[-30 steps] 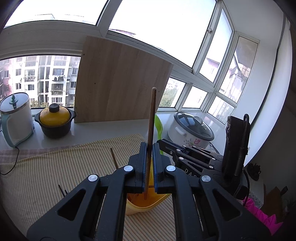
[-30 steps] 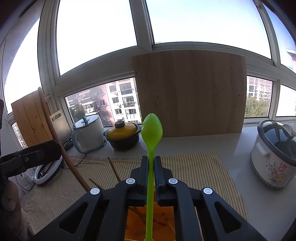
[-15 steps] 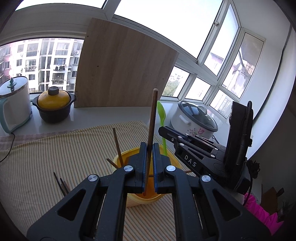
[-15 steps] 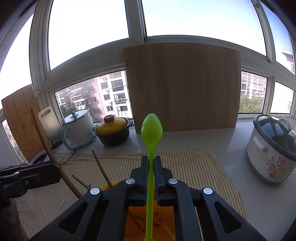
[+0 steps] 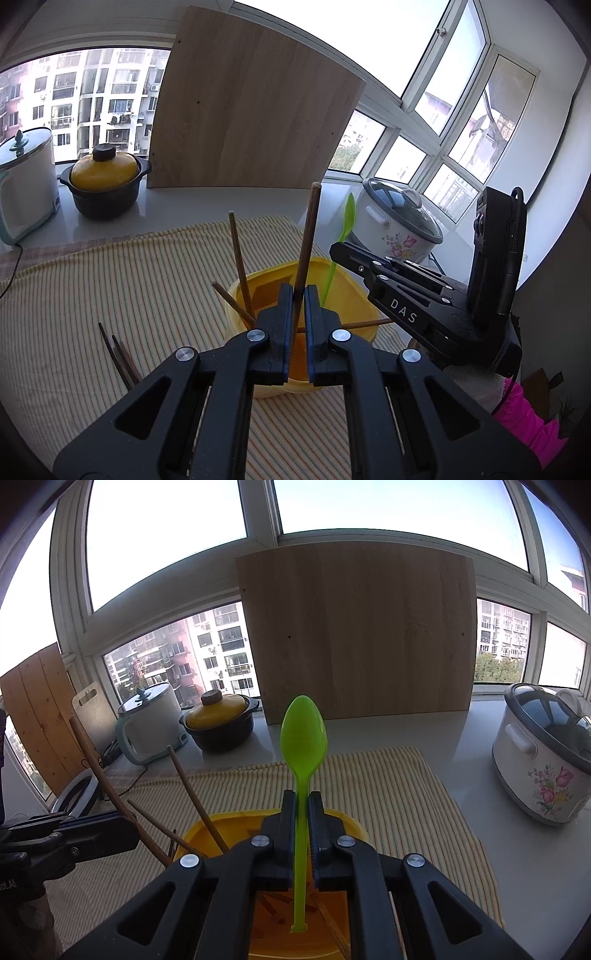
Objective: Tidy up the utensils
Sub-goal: 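Open both tools to drop the green spoon and chopstick into the container, then move both tools down to the remaining chopsticks on the cloth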
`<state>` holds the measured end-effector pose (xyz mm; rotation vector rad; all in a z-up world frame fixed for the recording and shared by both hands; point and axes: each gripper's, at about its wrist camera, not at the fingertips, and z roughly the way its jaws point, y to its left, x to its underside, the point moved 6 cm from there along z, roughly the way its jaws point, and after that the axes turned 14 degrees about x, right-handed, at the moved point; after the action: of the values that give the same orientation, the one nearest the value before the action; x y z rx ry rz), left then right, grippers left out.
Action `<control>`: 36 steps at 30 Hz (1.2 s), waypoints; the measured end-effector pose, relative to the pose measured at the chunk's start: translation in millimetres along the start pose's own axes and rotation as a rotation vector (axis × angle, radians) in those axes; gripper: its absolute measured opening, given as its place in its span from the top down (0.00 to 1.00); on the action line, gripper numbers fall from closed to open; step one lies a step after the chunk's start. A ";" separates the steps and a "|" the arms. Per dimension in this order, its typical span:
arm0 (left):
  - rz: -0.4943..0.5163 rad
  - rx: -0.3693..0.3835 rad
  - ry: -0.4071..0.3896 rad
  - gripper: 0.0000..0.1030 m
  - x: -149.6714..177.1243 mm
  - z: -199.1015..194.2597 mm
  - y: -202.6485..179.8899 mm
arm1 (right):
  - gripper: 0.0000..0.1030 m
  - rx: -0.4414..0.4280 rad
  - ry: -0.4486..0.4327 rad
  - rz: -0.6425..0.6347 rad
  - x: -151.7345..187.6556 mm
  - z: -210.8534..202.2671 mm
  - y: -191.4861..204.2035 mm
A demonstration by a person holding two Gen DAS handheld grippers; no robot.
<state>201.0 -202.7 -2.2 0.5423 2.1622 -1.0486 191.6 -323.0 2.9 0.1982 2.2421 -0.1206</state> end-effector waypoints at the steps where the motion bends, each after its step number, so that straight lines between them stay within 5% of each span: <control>1: -0.002 0.000 0.002 0.96 0.8 0.6 0.5 | 0.92 0.000 -0.002 -0.002 -0.1 -1.4 0.5; 4: 0.002 -0.001 0.008 0.96 3.4 0.4 0.4 | 0.76 -0.001 -0.011 0.002 -0.8 -5.5 0.1; 6: 0.011 0.000 0.007 0.95 3.7 -0.7 -1.0 | 0.74 0.002 -0.016 0.008 -1.7 -8.3 -1.0; 9: 0.024 -0.008 0.000 0.75 4.2 -5.7 -2.5 | 0.71 -0.004 -0.023 0.022 -3.1 -12.0 -4.0; 12: 0.042 -0.019 -0.010 0.75 6.4 -12.6 -3.5 | 0.67 -0.007 -0.028 0.024 -2.9 -16.6 -5.0; 24: 0.117 -0.140 -0.057 0.75 19.9 -60.3 16.0 | 0.24 -0.028 -0.122 -0.062 -0.5 -58.0 20.4; 31: 0.034 -0.223 -0.027 0.73 44.4 -83.8 65.0 | 0.00 -0.112 -0.144 -0.090 14.8 -83.5 43.4; 36: -0.053 -0.253 0.033 0.72 70.6 -83.0 98.0 | 0.00 -0.159 -0.103 -0.141 36.1 -91.6 60.6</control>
<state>180.1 -72.8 -66.6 0.3887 2.3055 -0.7811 110.5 -245.6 31.1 -0.0505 2.1501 -0.0272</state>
